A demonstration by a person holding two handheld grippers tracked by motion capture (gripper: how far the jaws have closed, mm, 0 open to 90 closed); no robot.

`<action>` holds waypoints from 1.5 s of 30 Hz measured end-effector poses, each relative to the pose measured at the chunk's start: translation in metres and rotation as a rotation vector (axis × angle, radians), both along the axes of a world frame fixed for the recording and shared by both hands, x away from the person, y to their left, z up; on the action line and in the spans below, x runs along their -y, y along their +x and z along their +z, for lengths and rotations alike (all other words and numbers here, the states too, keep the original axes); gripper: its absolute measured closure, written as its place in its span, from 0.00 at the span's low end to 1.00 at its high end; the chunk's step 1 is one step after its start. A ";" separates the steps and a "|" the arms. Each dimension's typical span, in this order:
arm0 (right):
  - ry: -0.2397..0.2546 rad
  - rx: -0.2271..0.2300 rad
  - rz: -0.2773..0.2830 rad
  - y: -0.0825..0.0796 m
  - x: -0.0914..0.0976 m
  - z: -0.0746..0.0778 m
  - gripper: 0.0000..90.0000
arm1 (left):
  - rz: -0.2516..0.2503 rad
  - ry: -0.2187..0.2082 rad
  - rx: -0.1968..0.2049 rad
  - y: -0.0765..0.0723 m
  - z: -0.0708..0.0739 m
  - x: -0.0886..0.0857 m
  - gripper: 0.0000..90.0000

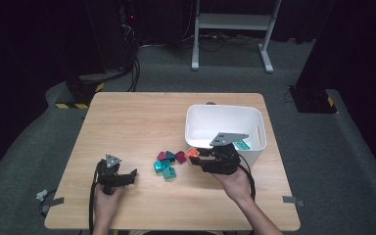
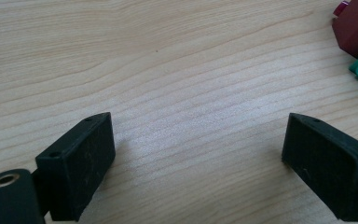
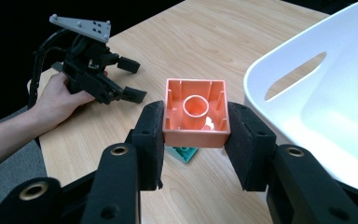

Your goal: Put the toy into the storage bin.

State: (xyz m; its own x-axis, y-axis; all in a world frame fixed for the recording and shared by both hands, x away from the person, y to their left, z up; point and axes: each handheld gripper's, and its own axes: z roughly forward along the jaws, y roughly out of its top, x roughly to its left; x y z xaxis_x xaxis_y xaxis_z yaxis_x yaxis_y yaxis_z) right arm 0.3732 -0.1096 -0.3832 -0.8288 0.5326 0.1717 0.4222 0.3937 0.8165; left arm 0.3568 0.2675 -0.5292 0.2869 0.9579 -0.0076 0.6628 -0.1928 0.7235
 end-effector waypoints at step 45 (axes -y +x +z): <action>0.000 0.009 -0.229 0.045 0.044 0.009 0.65 | -0.001 0.001 0.000 0.000 0.000 0.000 0.10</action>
State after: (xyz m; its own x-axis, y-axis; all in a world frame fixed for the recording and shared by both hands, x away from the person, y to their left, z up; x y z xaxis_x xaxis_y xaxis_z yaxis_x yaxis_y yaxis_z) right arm 0.4179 -0.1540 -0.3740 -0.6878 0.7070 0.1645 0.4932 0.2889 0.8206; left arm 0.3568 0.2675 -0.5292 0.2875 0.9577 -0.0071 0.6630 -0.1937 0.7231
